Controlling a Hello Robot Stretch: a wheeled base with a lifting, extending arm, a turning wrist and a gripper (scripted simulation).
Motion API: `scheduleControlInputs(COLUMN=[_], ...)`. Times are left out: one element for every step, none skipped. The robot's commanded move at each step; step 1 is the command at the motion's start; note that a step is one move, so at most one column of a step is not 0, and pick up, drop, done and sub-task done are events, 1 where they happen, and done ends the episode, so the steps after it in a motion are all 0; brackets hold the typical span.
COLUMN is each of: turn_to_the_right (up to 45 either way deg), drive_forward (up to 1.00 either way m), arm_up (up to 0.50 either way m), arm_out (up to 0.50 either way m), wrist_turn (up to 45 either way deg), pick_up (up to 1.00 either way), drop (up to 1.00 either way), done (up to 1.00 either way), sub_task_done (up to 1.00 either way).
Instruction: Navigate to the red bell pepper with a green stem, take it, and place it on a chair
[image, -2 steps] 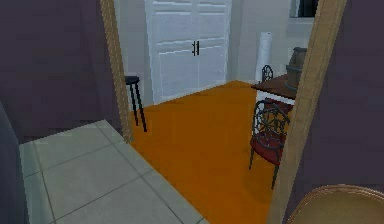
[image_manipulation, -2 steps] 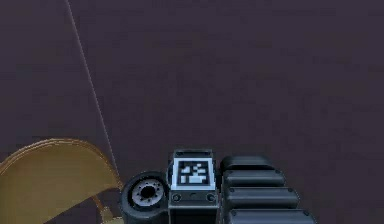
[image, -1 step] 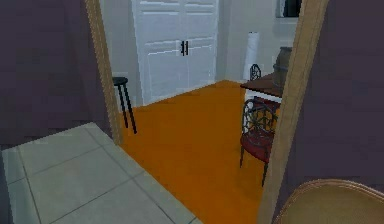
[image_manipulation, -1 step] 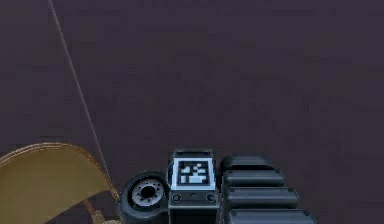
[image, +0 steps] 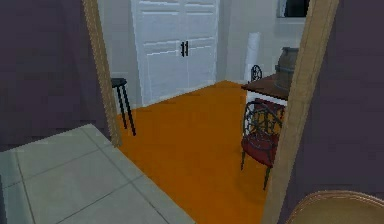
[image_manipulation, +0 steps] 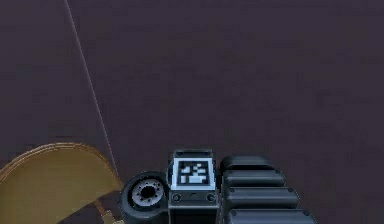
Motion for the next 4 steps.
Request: scheduleControlInputs(turn_to_the_right=[-45.0,-30.0,45.0,9.0], drive_forward=[0.0,0.0,0.0,0.0], arm_up=[0.0,0.0,0.0,0.0], arm_out=[0.0,0.0,0.0,0.0], wrist_turn=[0.0,0.0,0.0,0.0], pick_up=[0.0,0.0,0.0,0.0], drop=[0.0,0.0,0.0,0.0], done=[0.0,0.0,0.0,0.0], sub_task_done=[0.0,0.0,0.0,0.0])
